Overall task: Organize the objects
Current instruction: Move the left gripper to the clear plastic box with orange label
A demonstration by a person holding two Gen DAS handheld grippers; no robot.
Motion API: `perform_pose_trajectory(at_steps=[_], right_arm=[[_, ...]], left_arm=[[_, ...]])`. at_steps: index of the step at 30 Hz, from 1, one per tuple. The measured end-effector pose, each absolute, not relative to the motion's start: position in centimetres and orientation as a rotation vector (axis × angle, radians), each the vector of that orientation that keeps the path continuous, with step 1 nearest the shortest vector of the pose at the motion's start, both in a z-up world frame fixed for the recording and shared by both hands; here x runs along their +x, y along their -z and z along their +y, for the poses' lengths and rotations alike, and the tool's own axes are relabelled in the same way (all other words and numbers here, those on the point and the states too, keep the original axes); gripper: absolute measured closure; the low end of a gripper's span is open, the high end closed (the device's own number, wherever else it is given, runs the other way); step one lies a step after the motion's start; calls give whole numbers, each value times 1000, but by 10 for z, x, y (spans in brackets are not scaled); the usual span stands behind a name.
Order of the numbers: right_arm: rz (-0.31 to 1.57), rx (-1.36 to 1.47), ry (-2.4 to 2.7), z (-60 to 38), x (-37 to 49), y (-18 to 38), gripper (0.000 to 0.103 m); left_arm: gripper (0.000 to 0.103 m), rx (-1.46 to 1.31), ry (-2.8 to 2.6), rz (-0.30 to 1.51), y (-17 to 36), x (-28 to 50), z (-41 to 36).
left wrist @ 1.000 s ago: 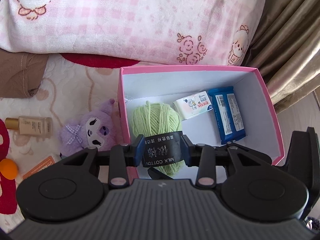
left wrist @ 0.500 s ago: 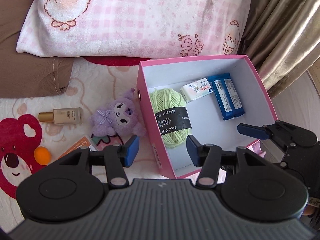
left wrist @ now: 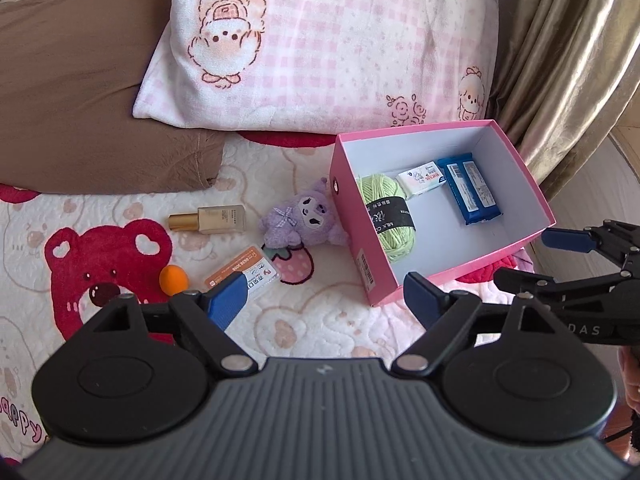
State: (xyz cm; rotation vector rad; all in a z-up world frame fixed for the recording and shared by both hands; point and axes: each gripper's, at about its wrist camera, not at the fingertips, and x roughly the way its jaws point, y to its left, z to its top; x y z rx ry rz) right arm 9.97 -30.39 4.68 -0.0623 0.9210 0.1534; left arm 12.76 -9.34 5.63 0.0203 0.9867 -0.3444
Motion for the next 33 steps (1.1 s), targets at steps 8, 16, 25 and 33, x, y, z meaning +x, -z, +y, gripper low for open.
perform_pose_trajectory(at_steps=[8,16,25,33], right_arm=[[920,-93,-185,-283,77,-61,18],[877,-172,-318,-246,54,-79,15],[843,-243,-481,-194,53,-76,14],[835,-271,-598,-156,72,-46,14]], left_arm=[[17,36,316,955,-72,98,-70],[13,-1,292,917,-83,76,-40],[7,-18,275,943,-62,75,-7],[3,-39,270,907,-35,89,2]])
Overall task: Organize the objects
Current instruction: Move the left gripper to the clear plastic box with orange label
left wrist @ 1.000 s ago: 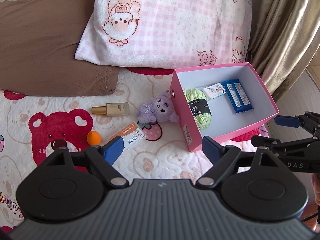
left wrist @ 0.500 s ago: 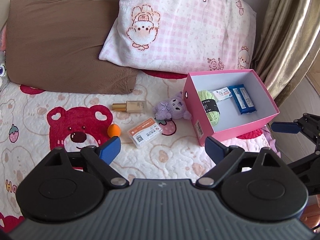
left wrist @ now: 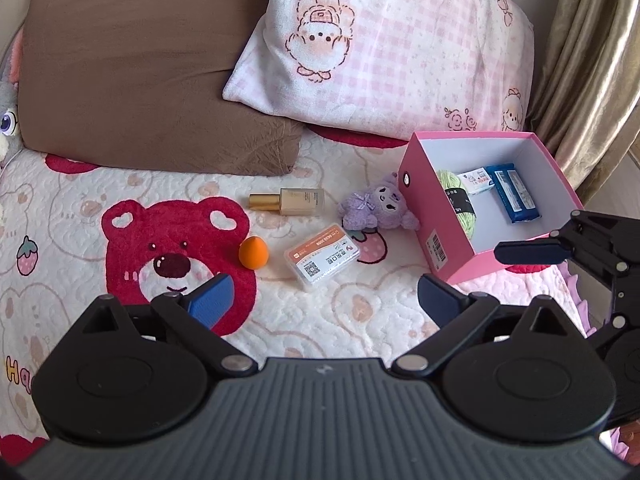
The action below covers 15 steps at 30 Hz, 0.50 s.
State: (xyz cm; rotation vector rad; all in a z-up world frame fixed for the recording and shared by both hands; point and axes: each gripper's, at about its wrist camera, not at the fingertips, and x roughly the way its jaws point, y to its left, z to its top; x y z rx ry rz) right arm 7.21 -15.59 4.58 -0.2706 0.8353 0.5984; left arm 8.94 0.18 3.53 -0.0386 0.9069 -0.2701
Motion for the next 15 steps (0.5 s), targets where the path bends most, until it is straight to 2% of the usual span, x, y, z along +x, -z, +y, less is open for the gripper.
perform_pose_trajectory(at_steps=[7,15], right_arm=[[825,-218,-639,-146,100,-9,14],[799,-206,-629,-128,120,47,14]], left_arm=[[3,-239,183,918,11,121,27],[5,-250,192,937,69,146,38]])
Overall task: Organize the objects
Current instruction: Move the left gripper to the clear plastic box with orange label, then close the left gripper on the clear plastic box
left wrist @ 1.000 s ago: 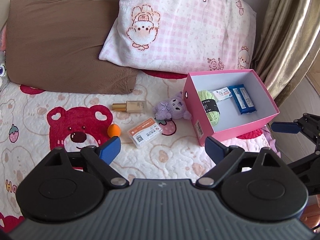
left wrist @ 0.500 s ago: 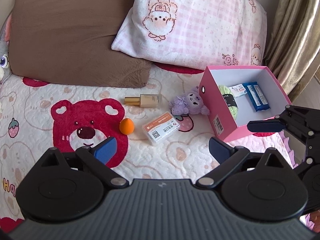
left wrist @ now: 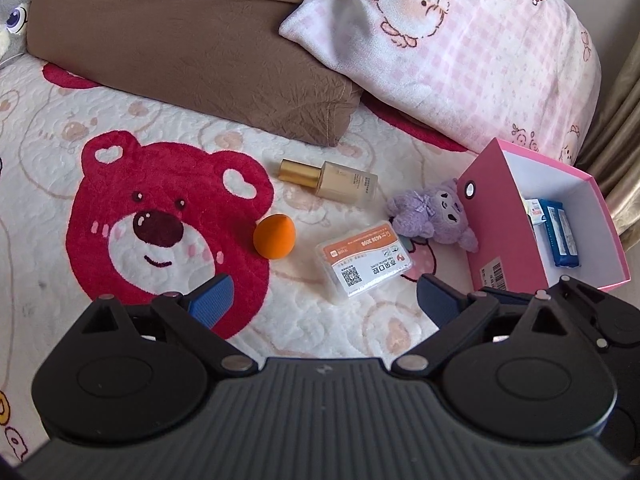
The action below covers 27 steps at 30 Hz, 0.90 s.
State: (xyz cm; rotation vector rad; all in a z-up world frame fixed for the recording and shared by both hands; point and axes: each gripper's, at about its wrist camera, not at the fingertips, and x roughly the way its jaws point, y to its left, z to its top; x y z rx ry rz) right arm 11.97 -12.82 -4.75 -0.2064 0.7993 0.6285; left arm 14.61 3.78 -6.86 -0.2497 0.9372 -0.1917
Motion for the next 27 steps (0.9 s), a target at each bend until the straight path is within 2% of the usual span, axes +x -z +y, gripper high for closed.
perform_pose_trajectory(at_steps=[5,11,13,15,17,19,22,24,27], right_arm=[[720,-364,-541,-108,125,82,14],[655,-492,-473,-99,137,118,15],[674,-472,-457,-101,146,126,14],[713,-439,-449,-104,157,136,14],[760,-428,-431,-103,166,147,14],[778,-427,-437,-102,172,156,14],[754,-396,-444,-106,175,161,8],[751,-382,-456,-108,175,162,9],[753,-386,-477,-105,170,159,12]], left_arm=[[7,-276,221,952,118,171,36],[17,-359,279,962,156,182,40],[22,-377,295,961,163,184,42],[36,-372,313,971,170,188,40],[36,-384,327,957,173,190,40],[41,-409,342,943,174,192,40],[46,-454,366,924,178,194,41],[55,-485,391,915,180,195,41],[59,-511,411,938,180,196,40]])
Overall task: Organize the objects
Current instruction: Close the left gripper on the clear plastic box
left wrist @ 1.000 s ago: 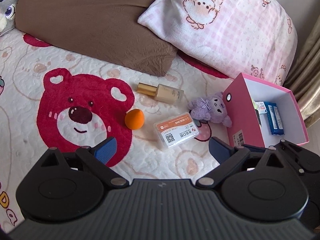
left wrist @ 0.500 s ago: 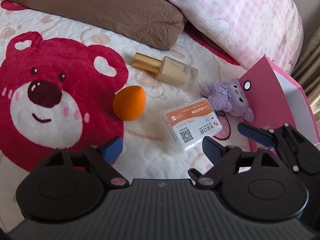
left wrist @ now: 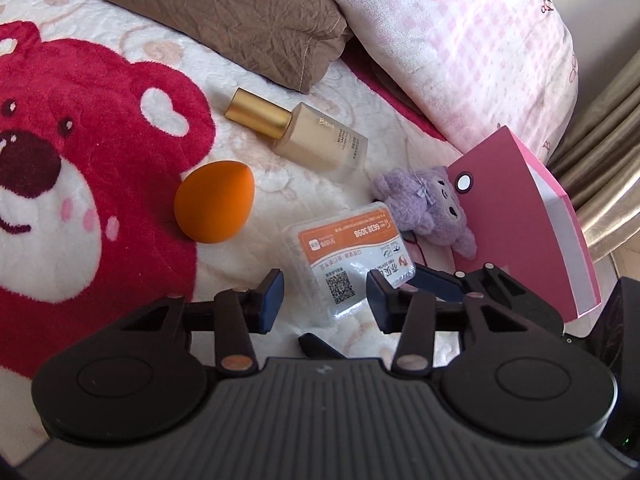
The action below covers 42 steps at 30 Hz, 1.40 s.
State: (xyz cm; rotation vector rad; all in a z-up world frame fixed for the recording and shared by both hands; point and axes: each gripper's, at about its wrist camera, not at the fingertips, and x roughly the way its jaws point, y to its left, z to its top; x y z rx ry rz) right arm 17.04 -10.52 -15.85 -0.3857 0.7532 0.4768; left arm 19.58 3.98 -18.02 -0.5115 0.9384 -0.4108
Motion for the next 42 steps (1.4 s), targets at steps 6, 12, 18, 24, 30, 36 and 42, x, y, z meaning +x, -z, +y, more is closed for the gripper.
perform_pose_trajectory(at_steps=[6,12,18,24,30,36,42], right_arm=[[822,-324,-509,-105,158,152,11],[895,-278,-553,-100,130,147,10],[981,-191,-561,-106,132,153,7],[1007,-76,-536,-112,143,152,7],[1009,-76,-517,-105,151,154,6],[1002,-76,-501,-104,152,157,7],[990,-72,-491,-105,152,159,7]], left_arm=[[62,-516,403,1021,177,183,45],[62,-519,399,1104,165,164,56],[61,-504,368,1119,171,159,54],[45,-464,268,1054,168,165,58],[64,-565,343,1098,173,169,60],[67,-472,300,1034,165,160,49],[61,-537,320,1064,172,165,54]])
